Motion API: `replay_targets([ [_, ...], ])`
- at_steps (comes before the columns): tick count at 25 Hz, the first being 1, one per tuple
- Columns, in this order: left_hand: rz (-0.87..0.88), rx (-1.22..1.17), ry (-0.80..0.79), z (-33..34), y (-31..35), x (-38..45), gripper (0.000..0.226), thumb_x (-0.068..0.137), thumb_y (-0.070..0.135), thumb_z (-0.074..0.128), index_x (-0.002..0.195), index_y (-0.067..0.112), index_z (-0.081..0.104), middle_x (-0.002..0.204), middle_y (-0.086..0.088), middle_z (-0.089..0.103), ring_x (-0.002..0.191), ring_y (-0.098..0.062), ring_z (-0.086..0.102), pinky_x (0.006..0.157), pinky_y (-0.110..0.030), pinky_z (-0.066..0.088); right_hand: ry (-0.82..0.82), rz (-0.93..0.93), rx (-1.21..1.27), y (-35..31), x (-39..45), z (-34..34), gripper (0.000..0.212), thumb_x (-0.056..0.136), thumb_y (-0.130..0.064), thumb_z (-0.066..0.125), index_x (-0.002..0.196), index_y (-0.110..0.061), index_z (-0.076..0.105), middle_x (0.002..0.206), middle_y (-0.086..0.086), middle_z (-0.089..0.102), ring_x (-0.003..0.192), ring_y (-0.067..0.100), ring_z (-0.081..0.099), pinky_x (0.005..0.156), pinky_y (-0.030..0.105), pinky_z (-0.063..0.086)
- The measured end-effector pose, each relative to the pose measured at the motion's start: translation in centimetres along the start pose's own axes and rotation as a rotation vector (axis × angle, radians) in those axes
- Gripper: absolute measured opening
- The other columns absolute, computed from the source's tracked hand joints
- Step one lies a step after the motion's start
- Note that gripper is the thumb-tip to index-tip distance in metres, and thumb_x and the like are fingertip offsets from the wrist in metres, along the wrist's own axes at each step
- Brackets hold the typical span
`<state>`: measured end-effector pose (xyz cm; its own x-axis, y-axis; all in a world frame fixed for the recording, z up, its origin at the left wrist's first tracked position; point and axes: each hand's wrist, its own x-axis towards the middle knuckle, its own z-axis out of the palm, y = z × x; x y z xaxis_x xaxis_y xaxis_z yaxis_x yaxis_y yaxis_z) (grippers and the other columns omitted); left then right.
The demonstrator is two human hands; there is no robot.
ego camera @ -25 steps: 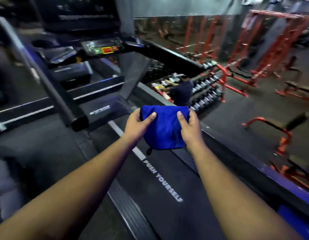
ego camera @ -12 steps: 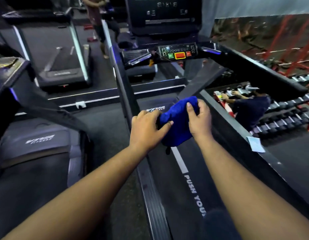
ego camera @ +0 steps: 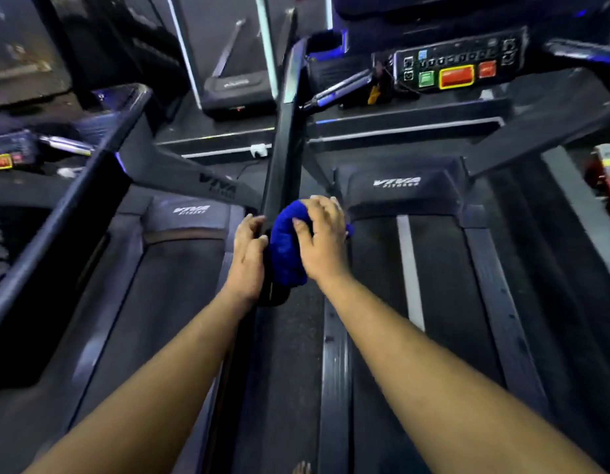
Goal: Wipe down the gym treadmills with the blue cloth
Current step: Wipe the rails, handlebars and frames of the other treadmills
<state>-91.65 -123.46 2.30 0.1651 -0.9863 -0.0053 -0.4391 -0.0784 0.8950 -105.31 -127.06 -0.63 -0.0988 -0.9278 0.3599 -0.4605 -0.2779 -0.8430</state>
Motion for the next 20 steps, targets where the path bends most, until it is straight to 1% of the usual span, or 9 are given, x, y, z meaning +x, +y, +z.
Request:
replay_targets([
  [1,-0.107,-0.035,0.008,0.1,0.3,0.2,0.071,0.083,0.043,0.039,0.147,0.011,0.041,0.153,-0.008,0.040,0.142,-0.017,0.036,0.120,-0.047,0.026,-0.092,0.044,0.030,-0.2,-0.1,1.0,0.049,0.094,-0.043,0.042,0.133,-0.021,0.059,0.148,0.012,0.044,0.143,0.040,0.029,0.108,0.067,0.033],
  [3,-0.139,-0.001,-0.037,0.3,0.4,0.3,0.067,0.089,0.047,0.036,0.153,0.027,0.033,0.158,0.001,0.037,0.145,-0.012,0.033,0.120,-0.045,0.027,-0.262,0.181,0.152,-0.5,-0.3,3.1,0.058,0.096,-0.052,0.043,0.152,-0.041,0.031,0.167,0.002,0.008,0.154,0.030,-0.002,0.113,0.069,0.019],
  [5,-0.114,0.080,-0.062,0.6,0.2,0.4,0.058,0.097,0.041,0.032,0.153,0.031,0.033,0.160,0.003,0.033,0.148,-0.009,0.028,0.121,-0.044,0.024,-0.305,0.410,0.376,-1.0,-0.5,4.6,0.082,0.090,-0.064,0.047,0.155,-0.044,0.003,0.166,-0.004,-0.014,0.152,0.019,-0.016,0.121,0.061,0.007],
  [6,-0.123,0.121,-0.057,0.6,0.2,0.4,0.059,0.097,0.037,0.030,0.155,0.027,0.027,0.163,0.003,0.026,0.149,-0.007,0.021,0.123,-0.041,0.020,-0.280,0.524,0.467,-1.0,-1.0,5.0,0.091,0.084,-0.069,0.046,0.156,-0.040,0.000,0.166,-0.003,-0.013,0.152,0.015,-0.015,0.123,0.055,0.004],
  [8,-0.159,0.181,-0.060,0.6,0.1,0.7,0.062,0.096,0.032,0.027,0.156,0.021,0.017,0.165,0.004,0.014,0.150,-0.002,0.012,0.125,-0.034,0.012,-0.262,0.622,0.538,-1.2,-3.2,5.3,0.092,0.082,-0.070,0.040,0.158,-0.031,0.006,0.167,-0.005,-0.003,0.153,0.010,-0.008,0.125,0.047,0.007],
  [12,-0.113,0.174,-0.092,0.6,-0.6,0.7,0.063,0.092,0.041,0.028,0.152,0.029,0.012,0.163,0.010,0.012,0.150,0.000,0.010,0.125,-0.034,0.011,-0.324,0.534,0.517,-0.1,-3.7,5.5,0.084,0.087,-0.063,0.039,0.158,-0.026,0.014,0.166,-0.006,0.004,0.153,0.011,-0.004,0.126,0.043,0.005],
  [14,-0.085,0.187,-0.082,0.5,-0.8,0.8,0.066,0.093,0.044,0.029,0.154,0.023,0.014,0.163,0.008,0.013,0.151,-0.002,0.011,0.125,-0.035,0.011,-0.309,0.573,0.552,0.7,-1.1,6.0,0.080,0.087,-0.062,0.042,0.156,-0.027,0.021,0.167,-0.002,0.008,0.152,0.008,0.000,0.126,0.041,0.005],
  [17,-0.060,0.251,-0.093,0.6,-0.8,0.7,0.069,0.095,0.044,0.026,0.156,0.012,0.014,0.165,0.000,0.011,0.152,-0.006,0.008,0.126,-0.036,0.009,-0.217,0.728,0.645,0.2,-2.7,5.2,0.074,0.089,-0.058,0.039,0.153,-0.022,0.032,0.164,0.001,0.021,0.151,0.010,0.016,0.124,0.039,0.014],
  [20,-0.054,0.263,-0.110,0.5,-0.6,0.5,0.070,0.096,0.045,0.024,0.156,0.011,0.014,0.166,0.000,0.010,0.152,-0.006,0.007,0.126,-0.034,0.008,-0.225,0.604,0.527,-2.5,-9.9,2.8,0.062,0.091,-0.042,0.036,0.151,-0.026,0.037,0.159,-0.001,0.034,0.146,0.007,0.028,0.120,0.037,0.027],
])
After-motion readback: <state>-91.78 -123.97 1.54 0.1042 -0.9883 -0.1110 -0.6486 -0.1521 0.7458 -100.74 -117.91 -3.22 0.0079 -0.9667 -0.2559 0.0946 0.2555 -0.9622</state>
